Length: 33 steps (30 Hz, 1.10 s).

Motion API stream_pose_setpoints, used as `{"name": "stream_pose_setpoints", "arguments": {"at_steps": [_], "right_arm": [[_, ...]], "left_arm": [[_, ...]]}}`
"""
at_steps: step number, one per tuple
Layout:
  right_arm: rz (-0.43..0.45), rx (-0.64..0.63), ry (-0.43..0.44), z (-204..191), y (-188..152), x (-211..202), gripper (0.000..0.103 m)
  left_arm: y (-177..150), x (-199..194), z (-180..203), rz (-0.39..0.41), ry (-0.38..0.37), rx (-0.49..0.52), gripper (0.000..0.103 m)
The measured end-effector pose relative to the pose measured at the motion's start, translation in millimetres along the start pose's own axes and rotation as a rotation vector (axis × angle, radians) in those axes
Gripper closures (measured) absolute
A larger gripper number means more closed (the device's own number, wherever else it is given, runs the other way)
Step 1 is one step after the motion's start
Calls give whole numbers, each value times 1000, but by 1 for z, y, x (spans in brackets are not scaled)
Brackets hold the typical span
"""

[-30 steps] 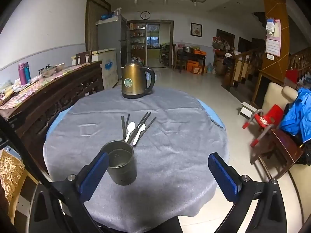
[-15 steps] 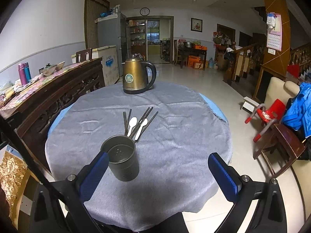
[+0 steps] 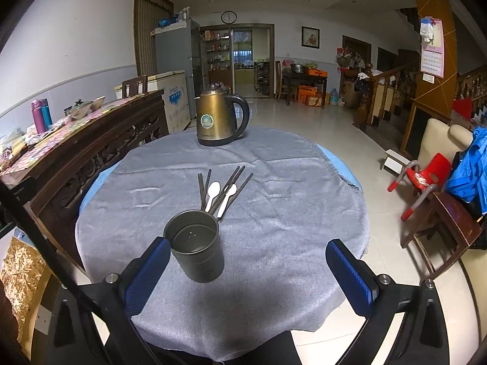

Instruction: Organize utensils

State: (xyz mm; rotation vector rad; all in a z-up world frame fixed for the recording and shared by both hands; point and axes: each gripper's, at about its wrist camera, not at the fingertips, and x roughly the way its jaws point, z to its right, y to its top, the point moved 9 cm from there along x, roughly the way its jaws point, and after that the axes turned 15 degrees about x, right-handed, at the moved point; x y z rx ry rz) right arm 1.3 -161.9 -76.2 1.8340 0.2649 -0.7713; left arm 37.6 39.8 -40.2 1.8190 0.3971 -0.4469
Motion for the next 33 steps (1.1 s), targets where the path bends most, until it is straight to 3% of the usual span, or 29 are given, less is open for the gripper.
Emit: {"name": "stream_pose_setpoints", "arguments": {"at_steps": [33], "right_arm": [[-28,5,5,-3,-4,11,0]], "left_arm": [[-6,12,-1,-29,2,0,0]]}}
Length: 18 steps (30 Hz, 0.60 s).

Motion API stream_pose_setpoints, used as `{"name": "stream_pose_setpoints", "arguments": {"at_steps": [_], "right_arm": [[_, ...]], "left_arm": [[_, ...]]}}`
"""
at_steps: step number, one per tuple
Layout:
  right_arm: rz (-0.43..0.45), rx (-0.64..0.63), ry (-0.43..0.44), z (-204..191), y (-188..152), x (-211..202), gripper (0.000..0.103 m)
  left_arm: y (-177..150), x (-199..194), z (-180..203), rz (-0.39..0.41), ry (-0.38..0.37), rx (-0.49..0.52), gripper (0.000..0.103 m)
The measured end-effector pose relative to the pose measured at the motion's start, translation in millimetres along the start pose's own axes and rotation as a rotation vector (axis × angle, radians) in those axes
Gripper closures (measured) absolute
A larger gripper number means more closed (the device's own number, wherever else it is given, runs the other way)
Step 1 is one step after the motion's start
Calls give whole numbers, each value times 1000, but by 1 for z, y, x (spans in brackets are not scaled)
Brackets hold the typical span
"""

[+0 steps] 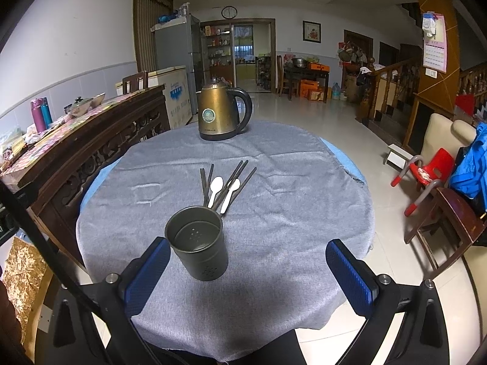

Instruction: Organize utensils

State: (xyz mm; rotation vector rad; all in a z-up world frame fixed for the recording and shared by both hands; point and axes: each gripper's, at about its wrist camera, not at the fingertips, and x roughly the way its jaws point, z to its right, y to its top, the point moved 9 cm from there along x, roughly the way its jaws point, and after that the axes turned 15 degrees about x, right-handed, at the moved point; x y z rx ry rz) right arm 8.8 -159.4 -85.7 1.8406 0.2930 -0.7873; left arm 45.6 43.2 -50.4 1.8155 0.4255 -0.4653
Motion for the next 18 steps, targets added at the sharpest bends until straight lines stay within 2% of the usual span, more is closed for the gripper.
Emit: {"name": "stream_pose_setpoints", "arguments": {"at_steps": [6,14,18], "right_arm": [[-12,-1,-1,-1,4,12,0],[-22,5,7,0,26,38,0],[-47,28,51,2,40,59,0]], "left_arm": [[0,13,2,-21,1,8,0],[2,52,11,-78,-7,26,0],[4,85,22,-138,-78,40,0]]}}
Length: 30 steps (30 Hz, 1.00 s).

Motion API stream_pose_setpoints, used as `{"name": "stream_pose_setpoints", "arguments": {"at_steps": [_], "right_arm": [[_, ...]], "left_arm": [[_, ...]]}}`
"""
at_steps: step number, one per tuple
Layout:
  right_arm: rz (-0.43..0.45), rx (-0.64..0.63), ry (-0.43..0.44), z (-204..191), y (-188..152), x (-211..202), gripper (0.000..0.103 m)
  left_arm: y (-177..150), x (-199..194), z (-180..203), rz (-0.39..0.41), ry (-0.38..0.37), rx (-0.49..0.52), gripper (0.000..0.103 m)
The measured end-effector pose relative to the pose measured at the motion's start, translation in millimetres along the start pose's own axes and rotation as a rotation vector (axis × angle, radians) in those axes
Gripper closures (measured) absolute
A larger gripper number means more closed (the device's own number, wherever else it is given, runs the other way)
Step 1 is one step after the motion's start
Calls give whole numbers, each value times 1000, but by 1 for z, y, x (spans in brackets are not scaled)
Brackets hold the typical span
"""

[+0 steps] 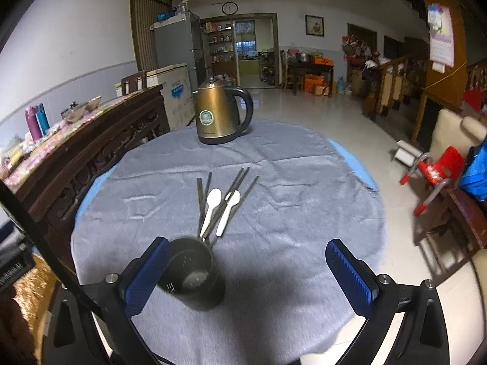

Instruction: Organize utensils

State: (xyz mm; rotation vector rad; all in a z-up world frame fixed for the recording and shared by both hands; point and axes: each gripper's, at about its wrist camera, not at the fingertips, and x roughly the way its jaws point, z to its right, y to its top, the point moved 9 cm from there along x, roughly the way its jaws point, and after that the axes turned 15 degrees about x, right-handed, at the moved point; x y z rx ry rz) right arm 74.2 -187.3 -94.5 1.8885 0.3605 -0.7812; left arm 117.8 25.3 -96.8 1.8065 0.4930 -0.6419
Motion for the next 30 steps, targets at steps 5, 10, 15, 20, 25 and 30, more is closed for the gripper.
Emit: {"name": "stream_pose_setpoints", "arguments": {"at_steps": [5,10,15,20,25,30], "right_arm": [[-86,23,76,6,20,45,6],[-224,115,155,19,38,114,28],[-381,213,205,22,47,190,53],[-472,307,180,24,53,254,63],[-506,363,130,24,62,293,65],[-539,358,68,25,65,318,65]], "left_arm": [[9,58,16,-108,-131,5,0],[20,115,41,-193,-243,23,5],[39,177,62,-292,-344,29,45],[65,230,82,-364,-437,-38,45],[80,271,103,-402,-423,-18,45],[91,298,125,-445,-460,-52,47]]}}
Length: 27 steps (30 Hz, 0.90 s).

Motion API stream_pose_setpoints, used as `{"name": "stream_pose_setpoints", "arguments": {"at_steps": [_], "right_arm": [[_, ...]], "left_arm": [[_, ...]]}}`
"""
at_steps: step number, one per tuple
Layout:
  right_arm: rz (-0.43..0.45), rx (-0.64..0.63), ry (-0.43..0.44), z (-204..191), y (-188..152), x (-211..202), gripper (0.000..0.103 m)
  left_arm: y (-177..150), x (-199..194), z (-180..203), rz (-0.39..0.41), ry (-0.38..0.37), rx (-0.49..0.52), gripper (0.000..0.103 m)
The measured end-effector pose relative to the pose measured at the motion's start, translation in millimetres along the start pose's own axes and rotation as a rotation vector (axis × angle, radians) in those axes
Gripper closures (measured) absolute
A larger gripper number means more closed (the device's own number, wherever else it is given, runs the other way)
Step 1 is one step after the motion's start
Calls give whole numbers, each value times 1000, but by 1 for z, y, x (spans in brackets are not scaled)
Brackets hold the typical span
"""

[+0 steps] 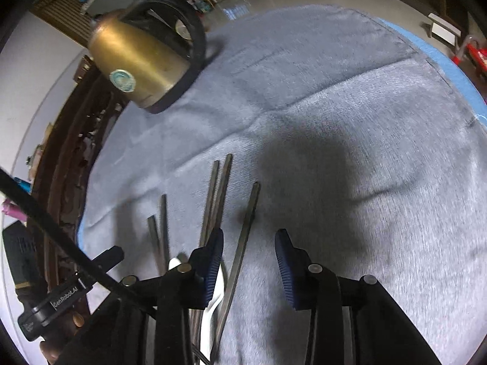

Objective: Organize utensils
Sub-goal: 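Close the left tool on one dark chopstick lying on the cloth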

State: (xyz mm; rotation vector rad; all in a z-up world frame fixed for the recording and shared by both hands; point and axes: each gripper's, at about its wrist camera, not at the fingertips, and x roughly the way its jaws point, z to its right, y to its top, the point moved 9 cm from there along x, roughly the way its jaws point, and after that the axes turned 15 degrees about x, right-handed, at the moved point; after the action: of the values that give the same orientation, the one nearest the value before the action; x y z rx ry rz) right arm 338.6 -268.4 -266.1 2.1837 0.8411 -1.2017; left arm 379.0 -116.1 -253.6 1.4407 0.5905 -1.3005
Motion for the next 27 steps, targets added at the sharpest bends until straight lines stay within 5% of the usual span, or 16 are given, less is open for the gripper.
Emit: {"name": "stream_pose_setpoints", "arguments": {"at_steps": [7,9,13,15,19,23,27], "right_arm": [[-42,-9,-82,-1,9,16,65],[-50,1,-93,-1,14,20,64],[-66,5,-144,1,18,28,64],[-58,-11,-165,-4,21,32,64],[-39,-69,-244,-11,18,41,65],[25,-190,-340,-18,15,47,91],[50,-206,-296,-15,12,45,95]], "left_arm": [[30,33,27,-97,-26,64,49],[33,44,30,-135,-19,73,61],[38,46,33,-138,1,89,69],[38,46,34,-141,22,111,83],[38,46,36,-141,31,135,93],[40,50,40,-122,22,158,96],[35,38,34,-89,-20,140,97]]}}
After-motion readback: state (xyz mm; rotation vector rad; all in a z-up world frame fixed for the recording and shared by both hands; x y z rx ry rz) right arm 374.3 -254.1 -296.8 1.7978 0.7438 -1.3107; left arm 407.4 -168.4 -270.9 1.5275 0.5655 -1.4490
